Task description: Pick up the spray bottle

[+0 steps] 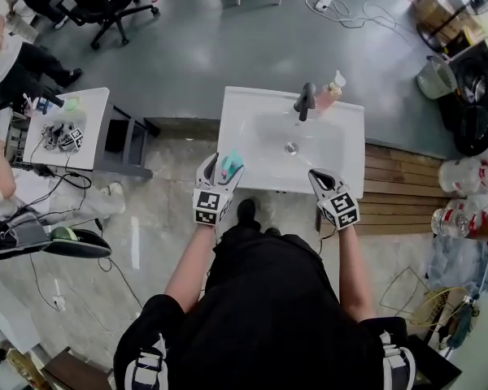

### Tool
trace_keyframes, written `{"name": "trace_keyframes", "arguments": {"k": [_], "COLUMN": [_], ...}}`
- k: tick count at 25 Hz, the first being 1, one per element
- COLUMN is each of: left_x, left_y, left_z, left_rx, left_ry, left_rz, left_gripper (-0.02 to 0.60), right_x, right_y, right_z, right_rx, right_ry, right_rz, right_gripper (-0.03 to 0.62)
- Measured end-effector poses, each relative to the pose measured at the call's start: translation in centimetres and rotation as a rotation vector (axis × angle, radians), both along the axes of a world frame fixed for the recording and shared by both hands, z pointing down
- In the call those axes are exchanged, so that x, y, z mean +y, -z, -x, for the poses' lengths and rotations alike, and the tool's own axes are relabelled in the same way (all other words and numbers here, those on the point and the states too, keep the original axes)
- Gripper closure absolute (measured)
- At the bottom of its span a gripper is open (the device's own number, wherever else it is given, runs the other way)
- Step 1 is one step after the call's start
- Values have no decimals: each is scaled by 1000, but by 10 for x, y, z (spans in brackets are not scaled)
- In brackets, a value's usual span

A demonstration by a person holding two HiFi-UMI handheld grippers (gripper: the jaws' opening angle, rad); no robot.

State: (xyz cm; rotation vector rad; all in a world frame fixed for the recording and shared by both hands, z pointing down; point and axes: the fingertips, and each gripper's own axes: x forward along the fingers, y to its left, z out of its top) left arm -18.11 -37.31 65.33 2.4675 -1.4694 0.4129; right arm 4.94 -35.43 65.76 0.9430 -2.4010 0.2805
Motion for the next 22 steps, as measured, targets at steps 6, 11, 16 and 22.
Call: {"name": "trace_keyframes", "arguments": {"k": [6, 11, 16, 22], "left_x": [-5, -11, -11, -15], "left_y": [-10, -13, -13, -12], "left_z": [-4, -11, -19, -21], "left_rx": [7, 15, 13, 9], "left_ry": [-28, -46, -85, -99], "left_rz": [20, 27, 32, 41], "left_gripper": [252, 253, 253, 255], "right_x": [0, 0, 2, 3], "right_y": [-2, -1, -2, -2], "right_z": [0, -1, -5, -6], "right_rx": [7, 24, 27, 27], "right_ry": [-9, -12, -27, -35], "right_rz": [4, -2, -2, 6], "right_gripper": [579, 579, 579, 579]}}
